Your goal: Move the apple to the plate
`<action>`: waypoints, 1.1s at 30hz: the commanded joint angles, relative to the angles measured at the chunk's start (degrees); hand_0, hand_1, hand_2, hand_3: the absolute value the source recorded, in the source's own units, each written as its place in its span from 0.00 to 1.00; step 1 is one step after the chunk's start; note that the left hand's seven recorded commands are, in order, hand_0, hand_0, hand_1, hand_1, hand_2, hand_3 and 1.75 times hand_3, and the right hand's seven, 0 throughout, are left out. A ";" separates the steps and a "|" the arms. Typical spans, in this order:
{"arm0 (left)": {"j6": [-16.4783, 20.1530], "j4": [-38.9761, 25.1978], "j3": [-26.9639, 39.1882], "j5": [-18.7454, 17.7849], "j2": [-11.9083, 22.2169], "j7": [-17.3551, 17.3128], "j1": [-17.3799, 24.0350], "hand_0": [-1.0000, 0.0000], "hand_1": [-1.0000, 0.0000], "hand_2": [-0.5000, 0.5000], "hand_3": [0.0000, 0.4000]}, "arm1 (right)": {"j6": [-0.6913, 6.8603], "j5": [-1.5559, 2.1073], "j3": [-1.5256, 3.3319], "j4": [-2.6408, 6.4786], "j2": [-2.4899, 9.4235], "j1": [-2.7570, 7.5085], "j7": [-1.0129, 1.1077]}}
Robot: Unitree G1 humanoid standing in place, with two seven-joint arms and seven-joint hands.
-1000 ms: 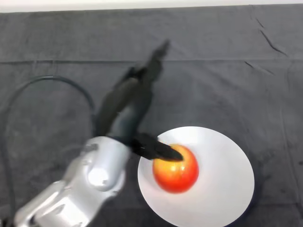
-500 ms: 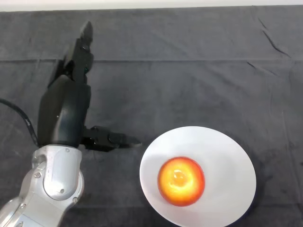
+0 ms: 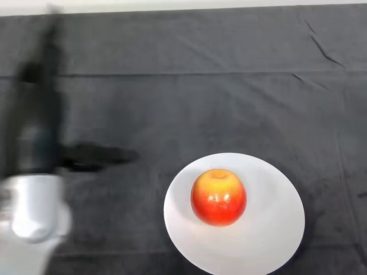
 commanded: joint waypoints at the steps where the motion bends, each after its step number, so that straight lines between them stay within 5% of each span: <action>1: -2.80 -2.03 4.01 -0.90 -0.55 1.37 2.13 1.00 1.00 0.50 0.00 | 0.06 1.69 -0.64 -1.18 -0.48 1.91 -0.12; 11: -9.21 -0.84 17.54 -2.54 -5.43 3.79 5.95 1.00 1.00 0.50 0.00 | 0.06 1.69 -0.64 -1.17 -0.49 1.90 -0.13; 33: -19.68 3.21 31.13 -7.13 -10.13 5.84 8.10 1.00 1.00 0.50 0.00 | 0.08 1.70 -0.68 -1.05 -0.54 1.85 -0.10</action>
